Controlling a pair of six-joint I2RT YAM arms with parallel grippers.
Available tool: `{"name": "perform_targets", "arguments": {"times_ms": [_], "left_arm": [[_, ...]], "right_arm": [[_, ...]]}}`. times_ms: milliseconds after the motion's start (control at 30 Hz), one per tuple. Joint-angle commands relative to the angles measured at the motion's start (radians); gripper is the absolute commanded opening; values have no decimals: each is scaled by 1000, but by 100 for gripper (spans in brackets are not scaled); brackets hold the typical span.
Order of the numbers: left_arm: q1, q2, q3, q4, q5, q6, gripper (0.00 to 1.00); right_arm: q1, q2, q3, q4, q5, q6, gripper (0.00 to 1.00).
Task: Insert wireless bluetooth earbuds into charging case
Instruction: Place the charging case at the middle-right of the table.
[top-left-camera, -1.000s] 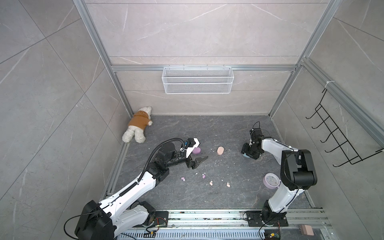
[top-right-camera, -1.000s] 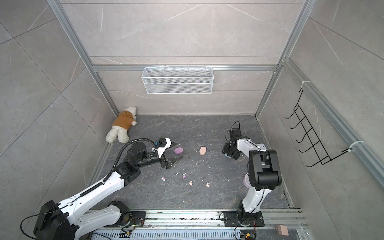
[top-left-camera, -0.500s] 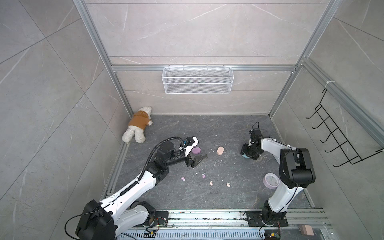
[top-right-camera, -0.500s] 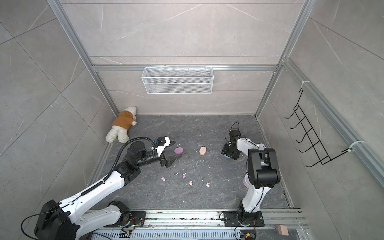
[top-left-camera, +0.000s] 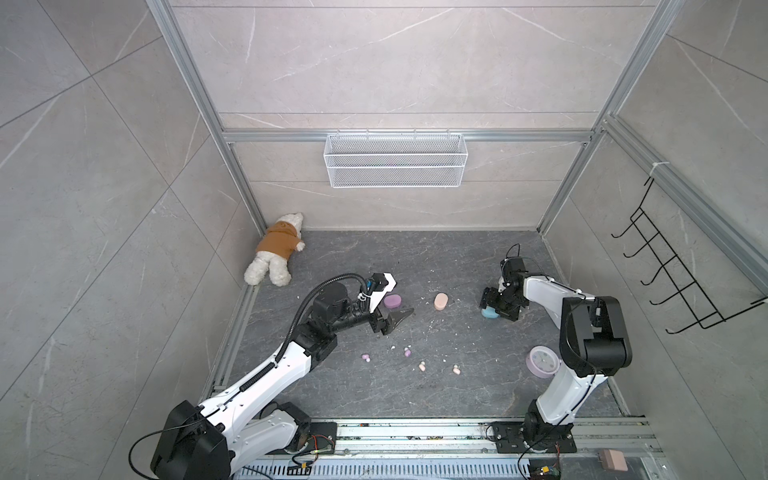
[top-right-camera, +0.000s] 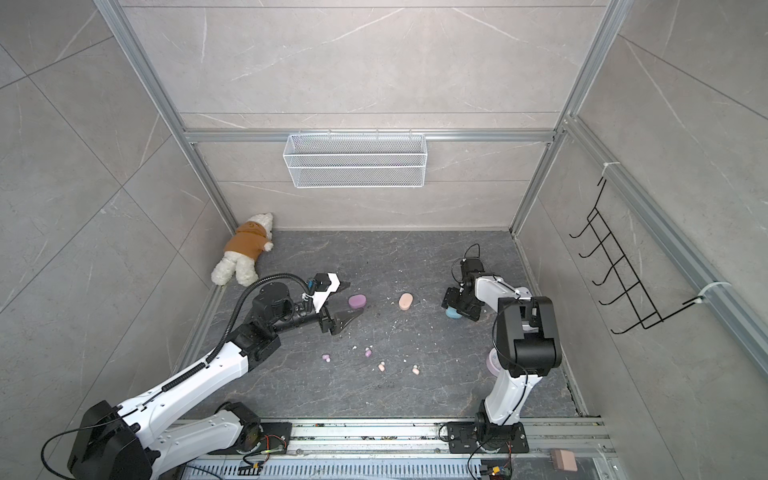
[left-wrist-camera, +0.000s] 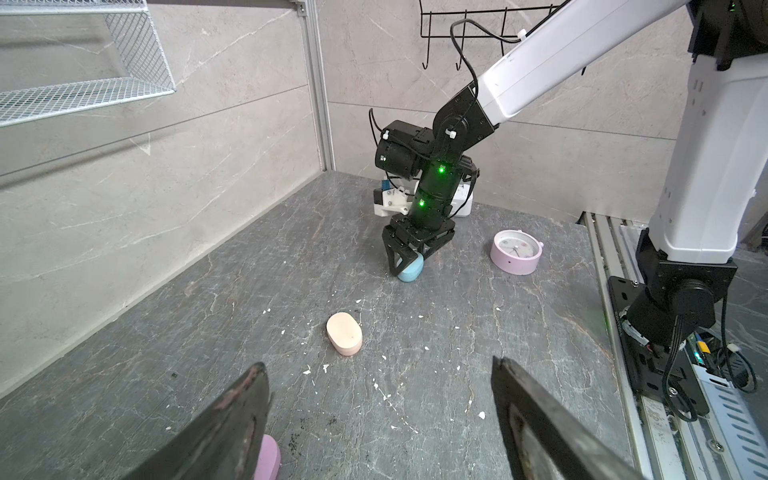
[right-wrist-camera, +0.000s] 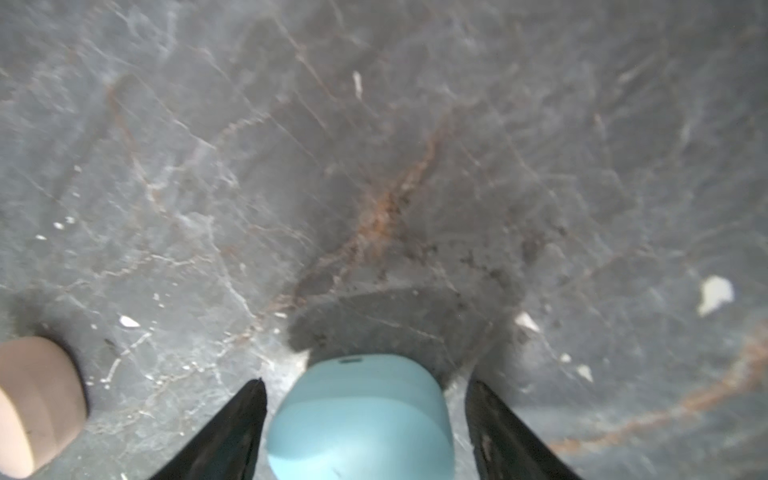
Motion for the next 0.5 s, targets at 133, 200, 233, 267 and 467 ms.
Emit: {"name": "perform_targets", "arguments": {"times_ms": [133, 200, 233, 267, 467], "left_arm": [[5, -23, -3, 23, -9, -36, 86], [4, -23, -2, 0, -31, -54, 86], [5, -26, -5, -7, -45, -59, 86], [5, -30, -11, -14, -56, -60, 86], [5, -50, -18, -31, -84, -61, 87]], "right_arm": [[23, -189, -25, -181, 36, -15, 80], [74, -233, 1, -219, 50, -16, 81], [94, -242, 13, -236, 55, -13, 82], [112, -250, 28, -252, 55, -9, 82], [268, -199, 127, -229, 30, 5, 84]]}}
